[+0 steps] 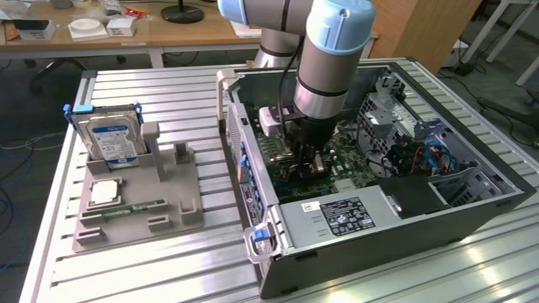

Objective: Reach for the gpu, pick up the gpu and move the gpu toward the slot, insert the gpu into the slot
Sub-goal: 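Insert the gpu into the slot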

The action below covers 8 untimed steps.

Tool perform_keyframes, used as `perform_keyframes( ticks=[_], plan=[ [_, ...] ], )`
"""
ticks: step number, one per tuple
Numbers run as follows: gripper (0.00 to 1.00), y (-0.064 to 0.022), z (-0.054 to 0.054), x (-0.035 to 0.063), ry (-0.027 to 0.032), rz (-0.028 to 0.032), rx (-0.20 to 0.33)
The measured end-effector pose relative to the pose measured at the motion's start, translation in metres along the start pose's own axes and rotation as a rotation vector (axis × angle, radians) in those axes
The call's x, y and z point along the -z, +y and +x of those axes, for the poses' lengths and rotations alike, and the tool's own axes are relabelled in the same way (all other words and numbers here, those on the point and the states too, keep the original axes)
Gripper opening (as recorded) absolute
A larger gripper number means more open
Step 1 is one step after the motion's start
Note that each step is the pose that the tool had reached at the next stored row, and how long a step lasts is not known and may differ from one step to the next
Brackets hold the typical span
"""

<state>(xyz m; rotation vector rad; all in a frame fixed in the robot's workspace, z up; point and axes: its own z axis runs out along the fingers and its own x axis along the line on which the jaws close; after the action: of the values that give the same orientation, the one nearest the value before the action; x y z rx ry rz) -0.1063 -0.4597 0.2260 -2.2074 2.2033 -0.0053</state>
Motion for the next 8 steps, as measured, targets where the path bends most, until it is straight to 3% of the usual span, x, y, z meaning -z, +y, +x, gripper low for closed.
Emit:
perform_keyframes(
  ticks=[8],
  plan=[
    [0.27,0.0001,-0.0001,0.0,-0.0001,0.0,0.0]
  ],
)
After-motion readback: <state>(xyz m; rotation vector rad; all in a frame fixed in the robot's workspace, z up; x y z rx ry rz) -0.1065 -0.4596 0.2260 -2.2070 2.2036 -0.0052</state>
